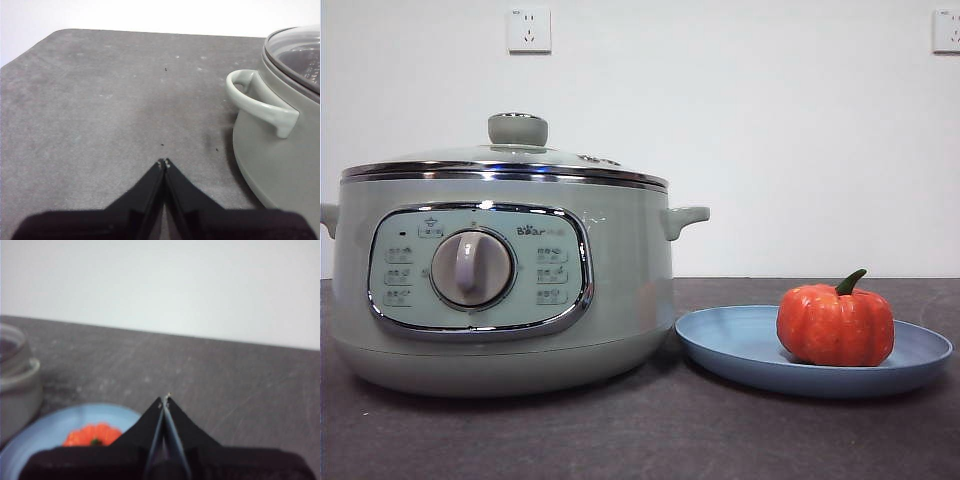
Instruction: Take the pumpkin out from the steamer,put the pumpkin in the blue plate,close the lid
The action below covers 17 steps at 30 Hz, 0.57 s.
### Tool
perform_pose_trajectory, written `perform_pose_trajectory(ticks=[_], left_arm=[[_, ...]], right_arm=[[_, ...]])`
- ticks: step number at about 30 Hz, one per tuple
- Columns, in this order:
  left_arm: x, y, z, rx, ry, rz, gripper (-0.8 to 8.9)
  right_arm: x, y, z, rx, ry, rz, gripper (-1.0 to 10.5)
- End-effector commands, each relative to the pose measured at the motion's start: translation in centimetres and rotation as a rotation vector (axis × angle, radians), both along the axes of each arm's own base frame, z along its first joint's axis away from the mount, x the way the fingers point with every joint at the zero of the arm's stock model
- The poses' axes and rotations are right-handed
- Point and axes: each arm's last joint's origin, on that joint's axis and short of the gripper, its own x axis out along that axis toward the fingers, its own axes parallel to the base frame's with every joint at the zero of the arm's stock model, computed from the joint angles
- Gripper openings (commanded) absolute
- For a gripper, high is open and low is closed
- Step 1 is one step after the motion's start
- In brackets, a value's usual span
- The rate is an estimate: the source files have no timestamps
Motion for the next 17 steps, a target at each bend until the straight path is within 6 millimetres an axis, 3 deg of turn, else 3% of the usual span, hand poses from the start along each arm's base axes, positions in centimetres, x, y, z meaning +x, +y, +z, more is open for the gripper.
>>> perform_pose_trajectory(ticks=[1,8,17], left_arm=[[0.1,0.0,-0.5,-0.004,0.015,0.005,-0.03],[0.1,0.0,-0.5,-0.004,0.015,0.005,-0.03],[0.1,0.0,-0.5,-0.004,0.015,0.005,-0.03]], right_arm=[[0.3,0.0,-1.4,0.015,0.021,-0.007,-0.2],[0.6,0.0,-3.5,0.05,0.079,-0.011,-0.2],[0.6,0.0,-4.5,0.097,0.141,-0.017,-0.2]])
